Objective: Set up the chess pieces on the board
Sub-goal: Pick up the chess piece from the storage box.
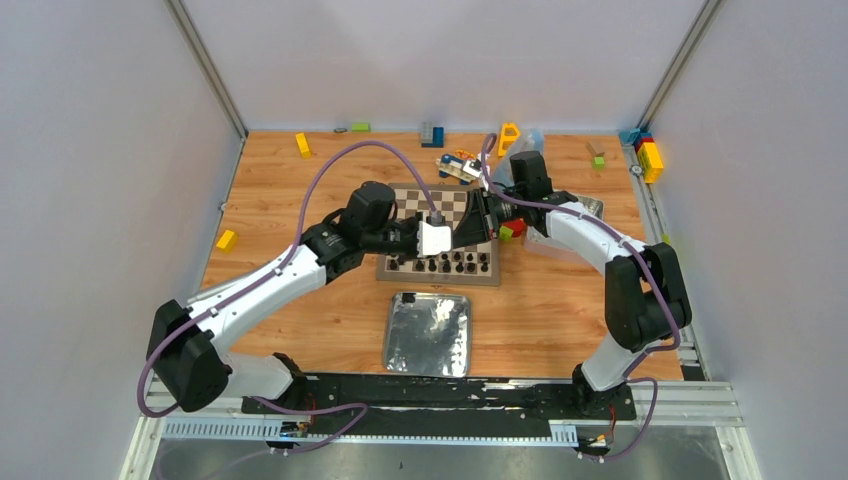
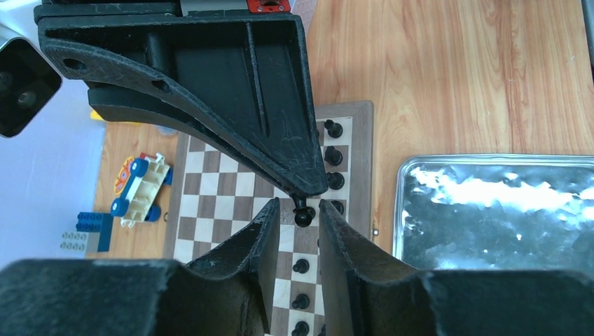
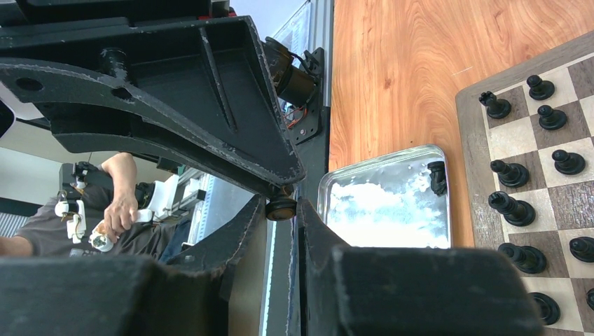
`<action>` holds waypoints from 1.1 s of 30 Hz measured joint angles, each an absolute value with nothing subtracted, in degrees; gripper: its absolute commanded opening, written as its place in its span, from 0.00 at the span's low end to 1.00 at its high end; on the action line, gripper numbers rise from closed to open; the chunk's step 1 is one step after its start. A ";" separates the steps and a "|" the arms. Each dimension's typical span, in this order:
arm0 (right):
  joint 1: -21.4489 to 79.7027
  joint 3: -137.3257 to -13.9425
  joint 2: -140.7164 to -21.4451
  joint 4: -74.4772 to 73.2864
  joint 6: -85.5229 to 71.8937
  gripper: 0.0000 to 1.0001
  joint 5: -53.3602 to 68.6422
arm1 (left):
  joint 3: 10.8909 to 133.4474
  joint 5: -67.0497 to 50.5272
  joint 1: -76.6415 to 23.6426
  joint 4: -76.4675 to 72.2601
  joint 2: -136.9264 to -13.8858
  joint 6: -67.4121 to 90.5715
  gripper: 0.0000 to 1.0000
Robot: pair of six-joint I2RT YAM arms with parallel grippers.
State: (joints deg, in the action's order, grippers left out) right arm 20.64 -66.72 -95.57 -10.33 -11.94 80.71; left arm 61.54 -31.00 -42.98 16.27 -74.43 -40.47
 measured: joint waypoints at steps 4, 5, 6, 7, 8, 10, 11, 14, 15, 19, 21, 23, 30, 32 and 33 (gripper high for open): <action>20.58 -66.72 -95.57 -10.26 -11.94 0.01 80.73 | 61.54 -30.98 -42.98 16.29 -74.78 -40.49 0.28; 20.56 -66.72 -95.57 -10.22 -11.97 0.01 80.73 | 61.54 -30.98 -42.98 16.29 -74.81 -40.49 0.27; 20.56 -66.72 -95.57 -10.13 -11.97 0.01 80.73 | 61.54 -30.98 -42.98 16.29 -74.81 -40.49 0.24; 20.56 -66.72 -95.57 -10.09 -11.97 0.01 80.73 | 61.54 -31.00 -42.98 16.29 -74.81 -40.49 0.23; 20.56 -66.72 -95.57 -10.02 -11.97 0.01 80.73 | 61.54 -31.00 -42.98 16.29 -74.81 -40.51 0.21; 20.56 -66.72 -95.57 -9.98 -11.97 0.01 80.73 | 61.54 -31.00 -42.98 16.32 -74.81 -40.49 0.17; 20.56 -66.72 -95.57 -9.98 -11.97 0.02 80.73 | 61.54 -31.00 -42.98 16.32 -74.81 -40.49 0.14; 20.56 -66.70 -95.57 -10.00 -11.97 0.10 80.71 | 61.54 -31.00 -42.96 16.34 -74.81 -40.51 0.08; 20.56 -66.67 -95.57 -10.00 -11.94 0.16 80.68 | 61.56 -31.00 -42.96 16.36 -74.81 -40.51 0.06; 20.53 -66.67 -95.57 -10.22 -11.73 0.41 80.42 | 61.73 -30.89 -42.96 16.93 -74.83 -40.82 0.02; 20.34 -66.67 -95.57 -10.68 -10.81 0.49 79.70 | 62.46 -30.33 -42.96 18.79 -74.98 -41.56 0.02; 19.40 -66.67 -95.42 -11.84 -9.50 0.52 78.70 | 63.72 -29.15 -42.96 21.30 -75.61 -42.57 0.03; 7.99 -64.64 -90.19 -16.69 -4.40 0.54 76.12 | 76.97 -22.00 -42.96 35.73 -86.26 -44.25 0.01; 3.90 -62.96 -87.24 -18.09 -2.68 0.54 75.88 | 80.97 -19.70 -42.96 39.68 -90.30 -44.25 0.01; 2.00 -62.19 -85.80 -18.83 -1.87 0.54 75.81 | 82.72 -18.52 -42.96 41.34 -92.40 -44.21 0.01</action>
State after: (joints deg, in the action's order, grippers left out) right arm 2.00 -62.19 -85.80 -18.83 -1.87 75.81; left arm 82.72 -18.52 -42.96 41.34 -92.40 -44.21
